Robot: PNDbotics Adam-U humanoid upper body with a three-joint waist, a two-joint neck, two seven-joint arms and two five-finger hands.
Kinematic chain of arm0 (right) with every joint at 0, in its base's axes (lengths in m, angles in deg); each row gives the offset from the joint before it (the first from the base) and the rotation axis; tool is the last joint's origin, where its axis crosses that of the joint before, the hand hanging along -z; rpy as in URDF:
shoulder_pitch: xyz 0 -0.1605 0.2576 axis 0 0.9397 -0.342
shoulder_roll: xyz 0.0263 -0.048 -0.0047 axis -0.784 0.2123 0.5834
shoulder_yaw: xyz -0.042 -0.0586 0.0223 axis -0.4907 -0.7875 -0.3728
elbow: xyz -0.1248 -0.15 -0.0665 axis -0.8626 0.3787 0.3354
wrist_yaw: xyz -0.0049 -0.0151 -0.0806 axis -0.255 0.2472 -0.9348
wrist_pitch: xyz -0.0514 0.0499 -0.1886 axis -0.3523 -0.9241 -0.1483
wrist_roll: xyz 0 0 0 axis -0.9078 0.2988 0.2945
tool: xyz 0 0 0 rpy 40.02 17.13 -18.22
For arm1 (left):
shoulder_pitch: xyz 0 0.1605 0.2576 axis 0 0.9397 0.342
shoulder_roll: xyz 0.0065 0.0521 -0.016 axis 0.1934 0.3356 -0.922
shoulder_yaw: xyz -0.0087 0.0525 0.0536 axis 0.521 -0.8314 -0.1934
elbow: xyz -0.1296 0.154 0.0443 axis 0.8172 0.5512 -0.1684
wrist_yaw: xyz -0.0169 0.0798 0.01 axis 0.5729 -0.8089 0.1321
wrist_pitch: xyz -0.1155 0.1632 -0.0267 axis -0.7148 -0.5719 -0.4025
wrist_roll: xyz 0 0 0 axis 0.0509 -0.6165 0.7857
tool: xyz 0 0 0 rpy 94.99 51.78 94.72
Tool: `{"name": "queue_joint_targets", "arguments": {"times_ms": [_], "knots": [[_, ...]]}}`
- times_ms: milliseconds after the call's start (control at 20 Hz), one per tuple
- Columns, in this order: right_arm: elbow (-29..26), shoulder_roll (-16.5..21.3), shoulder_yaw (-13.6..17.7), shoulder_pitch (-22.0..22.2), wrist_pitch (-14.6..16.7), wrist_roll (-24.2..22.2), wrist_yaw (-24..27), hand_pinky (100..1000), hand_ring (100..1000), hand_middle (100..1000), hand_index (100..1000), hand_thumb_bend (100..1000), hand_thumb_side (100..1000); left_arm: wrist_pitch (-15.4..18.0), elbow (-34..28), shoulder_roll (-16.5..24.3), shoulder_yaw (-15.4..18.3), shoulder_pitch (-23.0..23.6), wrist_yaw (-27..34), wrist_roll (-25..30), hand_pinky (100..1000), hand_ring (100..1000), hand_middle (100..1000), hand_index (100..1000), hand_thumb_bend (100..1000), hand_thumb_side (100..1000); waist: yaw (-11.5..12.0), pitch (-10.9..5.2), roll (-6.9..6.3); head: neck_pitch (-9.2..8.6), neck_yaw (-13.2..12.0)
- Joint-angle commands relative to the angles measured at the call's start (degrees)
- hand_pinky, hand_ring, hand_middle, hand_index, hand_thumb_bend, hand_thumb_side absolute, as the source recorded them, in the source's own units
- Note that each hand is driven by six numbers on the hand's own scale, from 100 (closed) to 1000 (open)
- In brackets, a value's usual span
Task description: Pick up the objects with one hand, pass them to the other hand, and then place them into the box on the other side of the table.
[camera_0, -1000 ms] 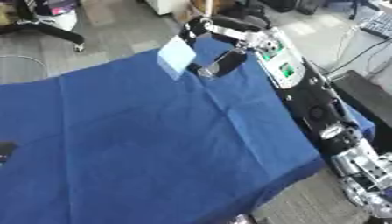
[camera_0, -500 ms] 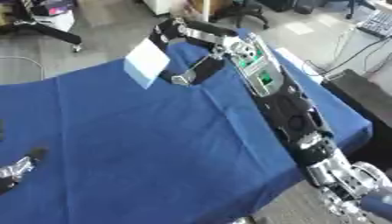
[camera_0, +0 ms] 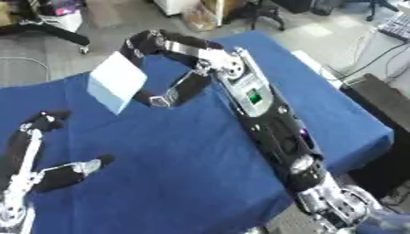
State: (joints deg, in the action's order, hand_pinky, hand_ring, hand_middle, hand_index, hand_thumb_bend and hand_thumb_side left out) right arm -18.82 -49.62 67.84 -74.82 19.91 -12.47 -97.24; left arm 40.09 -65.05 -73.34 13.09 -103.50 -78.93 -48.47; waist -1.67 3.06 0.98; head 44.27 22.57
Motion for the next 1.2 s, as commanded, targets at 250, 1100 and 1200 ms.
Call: {"name": "queue_joint_targets", "arguments": {"times_ms": [250,1100,1200], "knots": [[-1.4,-2.0,-0.6,-0.4,-0.1,-1.9,1.0,808,791,662,471,100,146,1.5,2.3,-3.4,-1.7,-2.9,-2.1,-5.3,799,726,728,828,907,457,0.1,-1.47,0.2,-0.15,-4.2],[-0.6,-2.6,-0.5,0.3,-0.1,-2.8,0.7,806,790,660,467,100,147,-0.1,3.9,-4.8,-1.7,-2.9,1.7,-14.7,795,725,726,822,919,464,0.2,-1.38,0.3,-0.15,-6.8],[-0.5,-2.6,-0.4,0.4,-0.1,-2.7,0.6,806,790,660,467,100,147,-0.4,4.0,-4.8,-1.7,-2.8,2.0,-15.0,795,726,727,822,922,464,0.1,-1.42,0.33,-0.15,-6.6]]}}
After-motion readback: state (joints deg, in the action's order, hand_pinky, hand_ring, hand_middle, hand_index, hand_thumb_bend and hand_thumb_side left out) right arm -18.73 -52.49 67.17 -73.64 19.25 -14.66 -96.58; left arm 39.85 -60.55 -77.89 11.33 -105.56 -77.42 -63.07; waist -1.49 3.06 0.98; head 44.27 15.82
